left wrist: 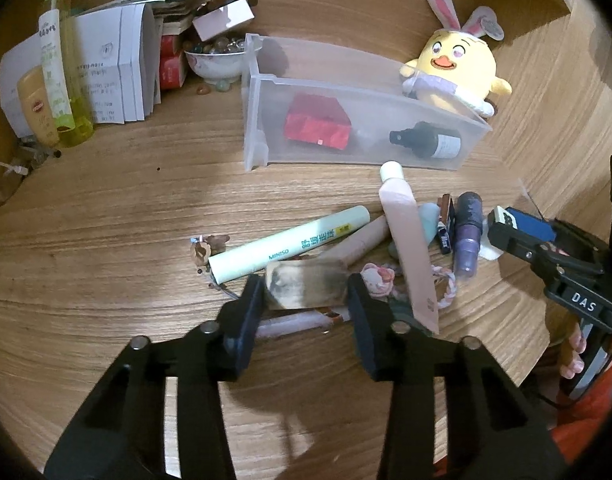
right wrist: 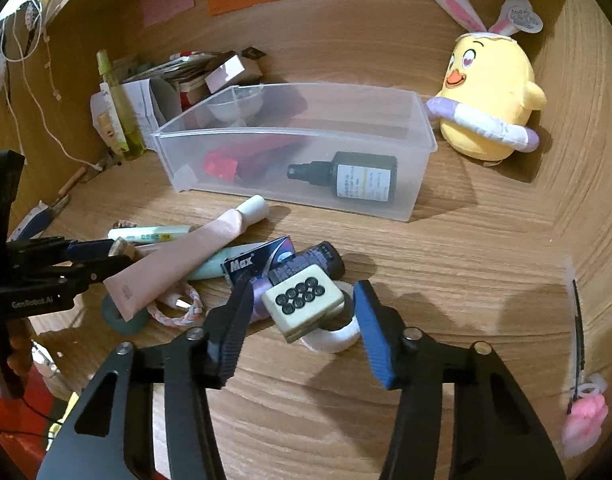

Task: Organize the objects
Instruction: 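Grasp the grey block with the left gripper while the right gripper grasps the white dotted cube, then set the grey block on the red box while the right gripper drops the cube in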

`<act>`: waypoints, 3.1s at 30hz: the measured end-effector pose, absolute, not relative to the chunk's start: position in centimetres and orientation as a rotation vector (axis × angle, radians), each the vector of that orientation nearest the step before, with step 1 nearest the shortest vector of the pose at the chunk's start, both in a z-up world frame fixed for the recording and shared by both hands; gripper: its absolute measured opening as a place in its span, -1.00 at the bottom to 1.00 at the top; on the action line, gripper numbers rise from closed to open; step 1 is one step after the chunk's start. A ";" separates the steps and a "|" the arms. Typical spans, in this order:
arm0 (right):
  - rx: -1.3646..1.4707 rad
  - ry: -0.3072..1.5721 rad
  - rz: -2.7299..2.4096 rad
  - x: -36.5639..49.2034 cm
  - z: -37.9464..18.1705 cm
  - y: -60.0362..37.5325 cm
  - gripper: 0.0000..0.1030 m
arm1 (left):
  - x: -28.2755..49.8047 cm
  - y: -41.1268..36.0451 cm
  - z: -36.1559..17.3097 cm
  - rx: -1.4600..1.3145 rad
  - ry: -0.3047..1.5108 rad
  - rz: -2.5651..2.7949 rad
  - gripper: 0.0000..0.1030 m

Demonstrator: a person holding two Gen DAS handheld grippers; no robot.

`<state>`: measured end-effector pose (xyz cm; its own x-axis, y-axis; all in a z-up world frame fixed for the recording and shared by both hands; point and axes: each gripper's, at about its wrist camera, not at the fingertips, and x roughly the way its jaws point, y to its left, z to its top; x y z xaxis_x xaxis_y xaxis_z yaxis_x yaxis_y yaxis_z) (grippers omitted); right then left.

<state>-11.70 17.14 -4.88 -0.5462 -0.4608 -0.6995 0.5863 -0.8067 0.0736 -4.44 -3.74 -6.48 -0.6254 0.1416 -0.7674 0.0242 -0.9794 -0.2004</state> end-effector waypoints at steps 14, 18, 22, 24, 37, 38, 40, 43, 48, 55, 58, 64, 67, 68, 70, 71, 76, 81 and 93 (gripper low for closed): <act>0.944 0.179 -2.342 -12.0 -3.4 17.8 -0.26 | -4.7 -3.9 -4.2 -1.216 -0.293 2.826 -0.23; 0.915 0.175 -2.351 -12.4 -2.6 17.6 -0.26 | -5.1 -3.8 -3.1 -1.167 -0.292 2.842 -0.23; 0.879 0.169 -2.361 -12.9 -1.7 17.4 -0.26 | -5.7 -3.4 -2.0 -1.115 -0.290 2.855 -0.23; 0.862 0.167 -2.368 -13.1 -1.2 17.3 -0.26 | -5.9 -3.3 -1.5 -1.090 -0.283 2.866 -0.23; 0.756 0.136 -2.425 -15.4 1.7 17.3 -0.26 | -8.8 -3.0 1.8 -0.995 -0.228 2.907 -0.23; 0.751 0.132 -2.427 -15.6 1.9 17.3 -0.26 | -9.0 -2.9 2.0 -0.989 -0.223 2.909 -0.23; 0.739 0.123 -2.428 -16.1 2.2 17.2 -0.26 | -9.5 -2.9 2.4 -0.978 -0.214 2.916 -0.23; 0.725 0.130 -2.433 -16.9 2.8 16.8 -0.26 | -10.1 -2.9 3.0 -0.960 -0.209 2.924 -0.23; 0.705 0.161 -2.440 -18.3 3.4 15.7 -0.26 | -11.5 -3.1 3.7 -0.943 -0.212 2.930 -0.23; 0.718 0.184 -2.428 -20.2 3.4 14.4 -0.26 | -13.9 -3.6 3.7 -0.987 -0.241 2.898 -0.23; 0.738 0.182 -2.413 -21.1 3.2 14.1 -0.26 | -14.9 -3.7 3.3 -1.025 -0.249 2.877 -0.23; 0.780 0.209 -2.394 -22.8 2.5 13.1 -0.26 | -16.8 -3.8 2.0 -1.106 -0.238 2.837 -0.23; 0.812 0.231 -2.379 -23.7 1.9 12.4 -0.26 | -17.9 -3.6 1.2 -1.158 -0.210 2.811 -0.23; 0.821 0.237 -2.376 -23.9 1.7 12.2 -0.26 | -18.2 -3.6 1.0 -1.175 -0.206 2.801 -0.23; 0.845 0.252 -2.371 -24.5 1.2 11.8 -0.26 | -19.0 -3.7 0.4 -1.212 -0.209 2.776 -0.23; 0.858 0.259 -2.369 -24.7 0.9 11.6 -0.26 | -19.2 -3.7 0.2 -1.224 -0.210 2.768 -0.23; 0.905 0.285 -2.353 -25.7 -0.4 10.7 -0.26 | -20.5 -3.5 -0.6 -1.279 -0.188 2.731 -0.23; 0.952 0.315 -2.338 -26.6 -1.6 10.0 -0.26 | -21.6 -2.8 -1.2 -1.320 -0.135 2.705 -0.23; 1.024 0.311 -2.298 -27.6 -2.9 9.6 -0.26 | -22.9 -2.4 -1.5 -1.341 -0.068 2.717 -0.23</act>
<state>-27.62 9.57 -2.93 -0.5241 -0.4271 -0.7368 0.6074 -0.7939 0.0282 -22.88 -2.36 -1.47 -0.6035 0.1187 -0.7884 -0.0793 -0.9929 -0.0888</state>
